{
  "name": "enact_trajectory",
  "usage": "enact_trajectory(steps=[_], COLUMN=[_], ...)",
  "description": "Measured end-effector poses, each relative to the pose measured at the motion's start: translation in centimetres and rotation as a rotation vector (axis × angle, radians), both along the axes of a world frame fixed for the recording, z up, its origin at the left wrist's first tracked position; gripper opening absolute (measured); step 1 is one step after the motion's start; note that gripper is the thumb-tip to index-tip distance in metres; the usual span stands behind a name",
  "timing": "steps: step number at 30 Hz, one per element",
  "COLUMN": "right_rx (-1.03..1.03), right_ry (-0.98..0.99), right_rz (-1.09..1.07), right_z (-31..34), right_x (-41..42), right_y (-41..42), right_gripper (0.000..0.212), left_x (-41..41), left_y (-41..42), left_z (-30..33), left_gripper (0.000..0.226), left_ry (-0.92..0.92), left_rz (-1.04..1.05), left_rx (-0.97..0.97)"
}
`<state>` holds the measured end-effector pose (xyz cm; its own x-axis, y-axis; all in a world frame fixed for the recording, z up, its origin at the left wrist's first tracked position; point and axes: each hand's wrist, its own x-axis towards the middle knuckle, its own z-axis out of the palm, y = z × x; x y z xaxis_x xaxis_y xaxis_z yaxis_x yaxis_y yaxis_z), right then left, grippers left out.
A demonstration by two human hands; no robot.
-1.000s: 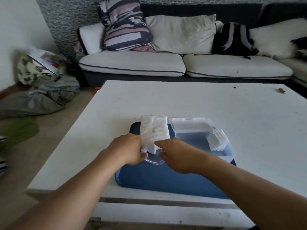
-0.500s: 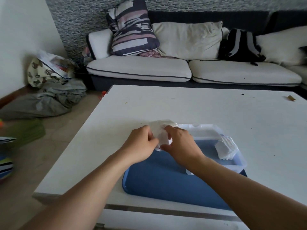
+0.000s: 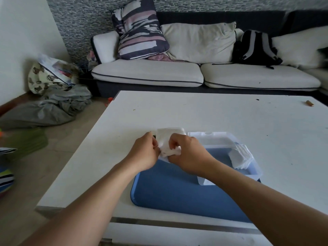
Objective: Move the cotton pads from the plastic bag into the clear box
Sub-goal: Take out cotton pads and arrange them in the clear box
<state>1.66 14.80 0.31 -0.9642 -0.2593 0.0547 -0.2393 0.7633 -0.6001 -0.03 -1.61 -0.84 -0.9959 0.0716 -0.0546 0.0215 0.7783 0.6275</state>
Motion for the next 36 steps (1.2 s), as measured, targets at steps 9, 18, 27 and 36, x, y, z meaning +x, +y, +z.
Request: enact_trajectory(steps=[9, 18, 27, 36], right_rx=[-0.759, -0.905, -0.645, -0.349], right_ry=[-0.345, -0.516, -0.271, 0.046], right_rz=[0.012, 0.203, 0.103, 0.056], right_z=[2.1, 2.6, 2.6, 2.0], right_x=[1.5, 1.3, 1.1, 1.6], right_y=[5.6, 7.7, 6.7, 5.8], right_gripper=[0.024, 0.03, 0.042, 0.111], left_x=[0.2, 1.4, 3.0, 2.8], left_y=[0.1, 3.1, 5.9, 7.5], left_z=[0.0, 4.2, 4.3, 4.2], left_gripper=[0.036, 0.057, 0.054, 0.051], left_ry=[-0.153, -0.224, -0.718, -0.609], left_rz=[-0.136, 0.008, -0.156, -0.048], left_rx=[-0.161, 0.773, 1.222, 1.42])
